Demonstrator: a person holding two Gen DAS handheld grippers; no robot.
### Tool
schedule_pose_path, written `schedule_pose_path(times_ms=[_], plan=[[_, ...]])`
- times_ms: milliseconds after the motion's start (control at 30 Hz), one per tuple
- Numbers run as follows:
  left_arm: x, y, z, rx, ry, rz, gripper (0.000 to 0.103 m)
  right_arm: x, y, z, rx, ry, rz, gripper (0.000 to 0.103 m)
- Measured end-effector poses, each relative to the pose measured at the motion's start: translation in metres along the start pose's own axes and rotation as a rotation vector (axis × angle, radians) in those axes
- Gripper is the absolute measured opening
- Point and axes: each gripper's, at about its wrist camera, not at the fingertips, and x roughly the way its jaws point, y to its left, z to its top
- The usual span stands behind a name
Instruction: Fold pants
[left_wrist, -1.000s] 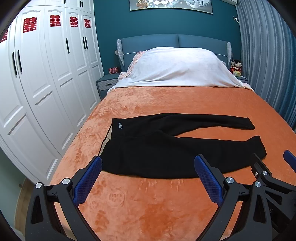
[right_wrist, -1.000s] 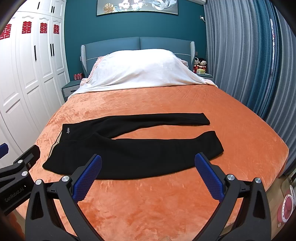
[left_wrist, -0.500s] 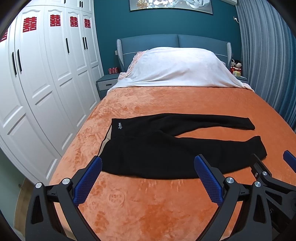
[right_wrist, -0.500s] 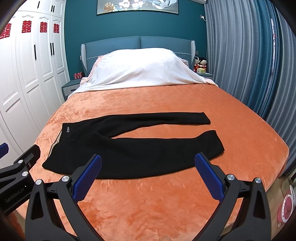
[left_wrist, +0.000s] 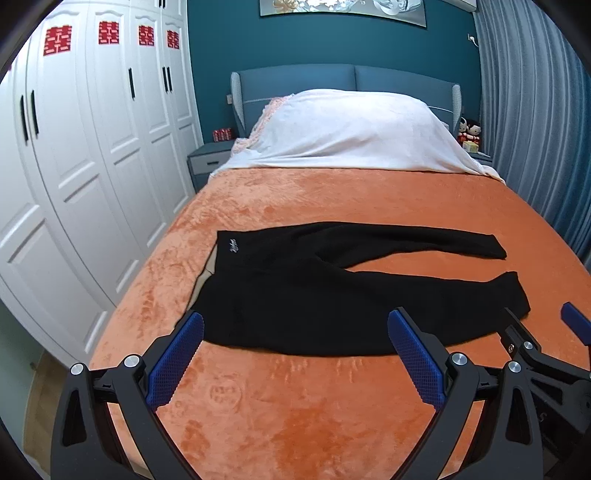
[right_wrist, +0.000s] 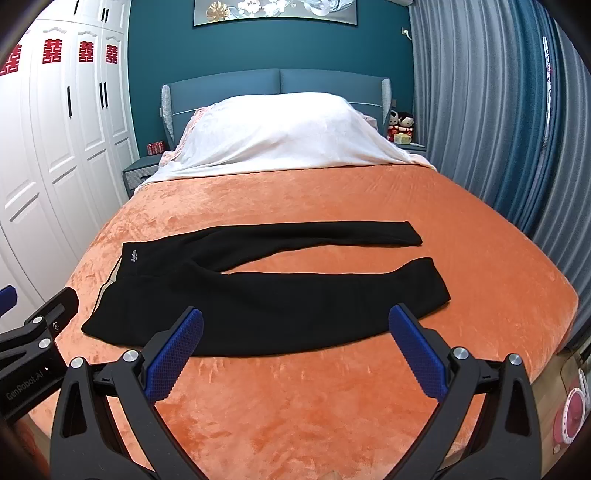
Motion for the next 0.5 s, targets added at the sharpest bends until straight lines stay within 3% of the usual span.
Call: schedule_pose_path(times_ms=[100, 200, 267, 367, 500], plan=[[0.022, 0.022, 0.005, -0.057, 0.041, -0.117, 0.098, 0.028, -0.034, 0.010, 0.048, 0.025, 0.059, 0.098], [0.072, 0.066, 0.019, -0.163, 0.137, -0.179, 0.098, 0.077, -0.085, 0.029, 0.091, 0.052, 0.022, 0.098], [0.108, 0.087, 0.029, -0.187, 0.181, -0.153, 0.098, 0.111, -0.116, 0.042, 0.087, 0.068, 0.000, 0.098], [0.178, 0.115, 0.049, -0.184, 0.211, -0.055, 0.098, 0.172, -0.158, 0.063, 0.061, 0.101, -0.053, 0.098], [0.279, 0.137, 0.077, -0.129, 0.264, -0.030, 0.098, 0.262, -0.203, 0.089, 0.023, 0.152, -0.089, 0.098]])
